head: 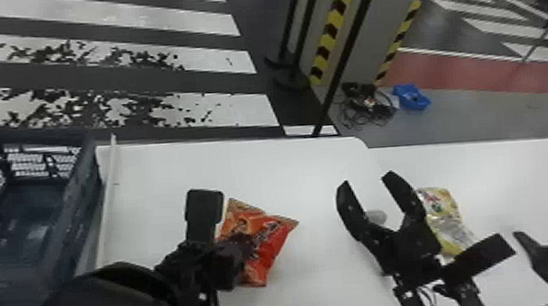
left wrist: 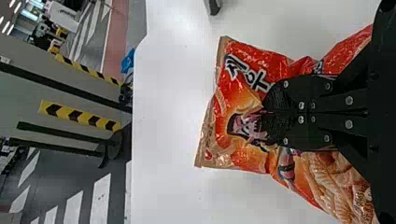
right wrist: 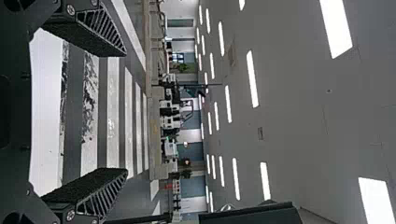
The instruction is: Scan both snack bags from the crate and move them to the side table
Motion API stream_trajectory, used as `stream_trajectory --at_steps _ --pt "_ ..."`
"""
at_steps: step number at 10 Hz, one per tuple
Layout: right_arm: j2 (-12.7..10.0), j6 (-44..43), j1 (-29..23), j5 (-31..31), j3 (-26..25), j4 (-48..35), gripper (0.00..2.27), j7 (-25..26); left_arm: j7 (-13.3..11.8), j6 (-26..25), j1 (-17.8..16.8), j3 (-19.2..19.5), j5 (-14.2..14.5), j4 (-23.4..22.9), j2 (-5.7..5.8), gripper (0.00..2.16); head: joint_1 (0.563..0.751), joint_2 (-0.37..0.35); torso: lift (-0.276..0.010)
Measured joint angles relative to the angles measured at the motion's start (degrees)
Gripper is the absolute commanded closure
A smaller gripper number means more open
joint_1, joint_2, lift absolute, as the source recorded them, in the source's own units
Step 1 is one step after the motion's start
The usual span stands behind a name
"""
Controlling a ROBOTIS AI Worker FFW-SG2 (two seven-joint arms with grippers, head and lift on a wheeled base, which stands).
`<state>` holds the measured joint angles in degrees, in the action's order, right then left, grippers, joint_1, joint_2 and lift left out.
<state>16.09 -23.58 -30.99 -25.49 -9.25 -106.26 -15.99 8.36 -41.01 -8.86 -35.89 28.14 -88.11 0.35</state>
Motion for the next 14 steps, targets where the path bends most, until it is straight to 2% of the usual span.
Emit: stream_trajectory --at_steps 3,4,5,6,10,12,14 --pt "-0.01 -0.02 0.05 -0.02 0.11 0.00 0.11 0.00 -4.11 2.30 -0.91 -1.20 0.72 4.00 0.00 2.13 0.695 -0.350 -0.095" --pt "-0.01 -0.02 0.05 -0.05 0.12 -0.01 0.11 0.00 -4.76 2.30 -1.09 -1.42 0.87 4.23 0.00 1.79 0.695 -0.350 -0.095" --pt "-0.01 -0.02 0.05 -0.07 0.17 -0.06 0.11 0.00 -4.42 2.26 -1.15 -1.81 0.88 4.03 0.00 0.66 0.695 -0.350 -0.095" --pt "-0.01 -0.02 0.04 -0.08 0.17 -0.10 0.11 0.00 -4.49 2.22 -1.16 -2.20 0.48 3.27 0.00 0.00 0.695 -0.350 -0.095" --pt "0.01 -0.34 -0.11 -0.09 0.11 -0.26 0.11 0.00 -3.87 0.00 -0.23 -3.45 -3.10 -1.57 0.00 0.03 0.695 -0.350 -0.095" --pt "0.11 -0.63 -0.39 -0.09 0.04 -0.41 0.11 0.00 -2.37 -5.68 1.81 -4.08 -7.67 -9.77 0.00 0.03 0.695 -0.350 -0.095" --pt "0.37 -0.72 -1.28 -0.07 -0.17 -1.39 0.11 -0.02 -1.17 -13.79 4.62 -2.51 -11.77 -21.42 0.00 0.03 0.695 -0.350 -0.095"
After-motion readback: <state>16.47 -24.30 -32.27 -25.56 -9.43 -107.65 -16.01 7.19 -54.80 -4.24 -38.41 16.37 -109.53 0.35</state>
